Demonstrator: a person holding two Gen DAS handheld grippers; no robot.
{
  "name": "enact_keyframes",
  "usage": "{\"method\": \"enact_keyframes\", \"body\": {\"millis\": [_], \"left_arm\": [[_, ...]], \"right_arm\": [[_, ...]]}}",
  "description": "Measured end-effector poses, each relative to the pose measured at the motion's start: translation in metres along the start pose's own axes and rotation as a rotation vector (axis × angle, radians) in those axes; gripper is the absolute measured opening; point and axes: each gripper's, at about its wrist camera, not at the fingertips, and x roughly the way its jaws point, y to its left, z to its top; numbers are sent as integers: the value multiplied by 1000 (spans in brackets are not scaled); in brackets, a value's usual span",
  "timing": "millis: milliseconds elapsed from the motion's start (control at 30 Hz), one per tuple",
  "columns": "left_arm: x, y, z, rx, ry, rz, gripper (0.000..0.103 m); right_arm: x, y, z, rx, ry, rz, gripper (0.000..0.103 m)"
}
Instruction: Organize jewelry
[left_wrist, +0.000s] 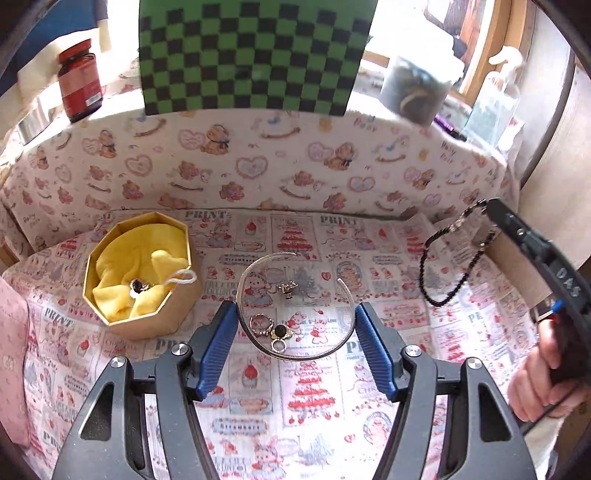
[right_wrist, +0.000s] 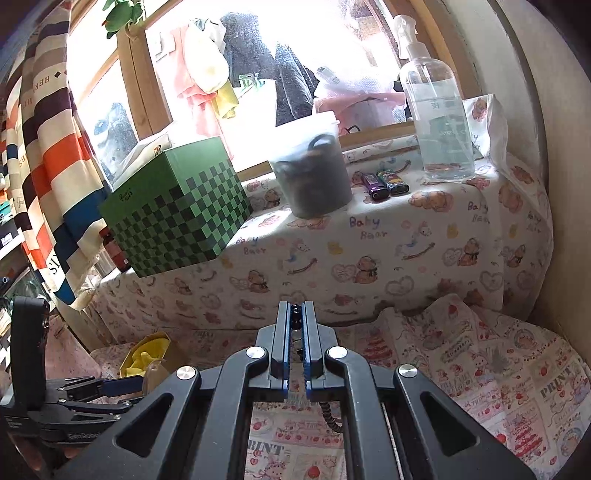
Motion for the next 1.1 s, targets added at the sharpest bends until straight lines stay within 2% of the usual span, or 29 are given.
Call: {"method": "enact_keyframes", "body": {"millis": [67,200,600,767,967,1100], "left_arm": [[-12,6,0,-24,1,-12,64],[-37,5,-3,-42,-59,16,64],[-65,35,-4,-90,-159,57,64],[-77,50,-5,-101,-235,86,64],[-72,90,0,-212,-293,112,64],[-58,120,-2,-277,-335,86,64]], "right_arm": [[-2,4,1,-18,2,30,6],[-7,11,0,-40,-10,36,6],[-5,32,-10,-127,1,54,6],[-8,37,-11,-139,-2,81,6],[-11,35,-11,-78,22,204,6],[-12,38,-12,-86,16,213,6]]}}
